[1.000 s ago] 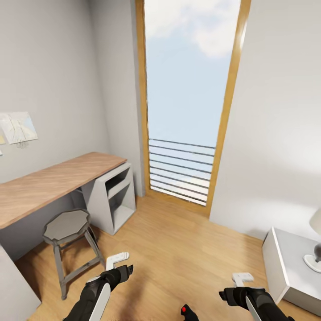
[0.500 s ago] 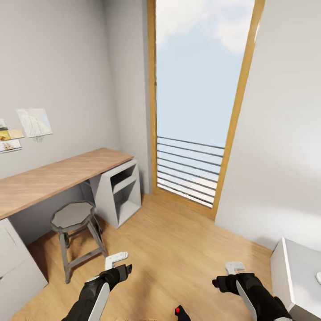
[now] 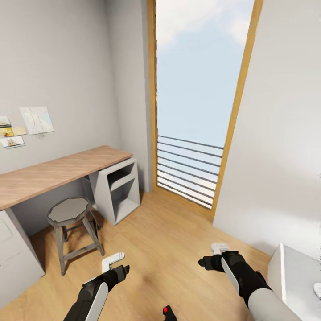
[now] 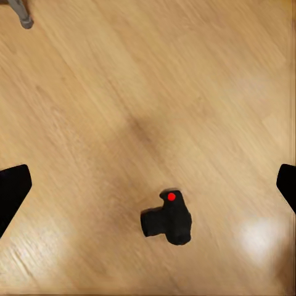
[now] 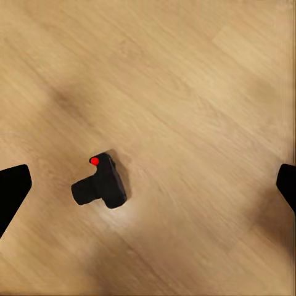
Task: Attach the digital camera to the camera tripod in the bedroom.
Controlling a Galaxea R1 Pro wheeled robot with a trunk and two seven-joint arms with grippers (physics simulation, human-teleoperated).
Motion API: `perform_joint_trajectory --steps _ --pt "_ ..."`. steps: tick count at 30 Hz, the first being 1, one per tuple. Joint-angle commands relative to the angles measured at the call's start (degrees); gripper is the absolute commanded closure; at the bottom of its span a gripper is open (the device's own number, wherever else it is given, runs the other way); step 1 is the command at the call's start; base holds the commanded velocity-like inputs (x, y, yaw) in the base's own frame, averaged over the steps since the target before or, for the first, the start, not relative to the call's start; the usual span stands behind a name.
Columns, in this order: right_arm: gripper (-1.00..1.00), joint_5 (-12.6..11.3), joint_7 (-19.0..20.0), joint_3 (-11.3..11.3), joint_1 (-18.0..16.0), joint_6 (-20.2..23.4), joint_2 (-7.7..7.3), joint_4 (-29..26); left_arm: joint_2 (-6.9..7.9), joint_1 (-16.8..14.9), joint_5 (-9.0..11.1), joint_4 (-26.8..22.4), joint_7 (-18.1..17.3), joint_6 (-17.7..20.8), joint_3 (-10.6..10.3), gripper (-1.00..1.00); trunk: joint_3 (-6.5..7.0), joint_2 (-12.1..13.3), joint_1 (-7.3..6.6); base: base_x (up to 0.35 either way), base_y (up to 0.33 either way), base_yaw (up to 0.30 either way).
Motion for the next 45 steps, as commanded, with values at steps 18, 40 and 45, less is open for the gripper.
perform_joint_trajectory --steps 18,40,45 --pt "-1.0 0.01 0.02 4.51 0.3 1.6 0.67 -2.98 0.6 0.01 9.63 -3.49 0.59 5.01 0.13 -1.0 -0.08 -0.04 0.0 0.0 -0.243 0.04" --pt "-1.0 0.02 -0.03 4.56 0.04 3.06 0.62 -2.98 1.73 1.99 10.95 -4.78 0.77 6.13 0.28 -1.0 -0.08 -0.04 0.0 0.0 -0.133 0.275" --pt "-1.0 0.02 0.0 4.6 0.04 3.07 0.67 -2.98 1.74 2.07 10.93 -4.76 0.85 6.06 0.32 -1.0 -0.08 -0.04 0.0 0.0 -0.324 0.281"
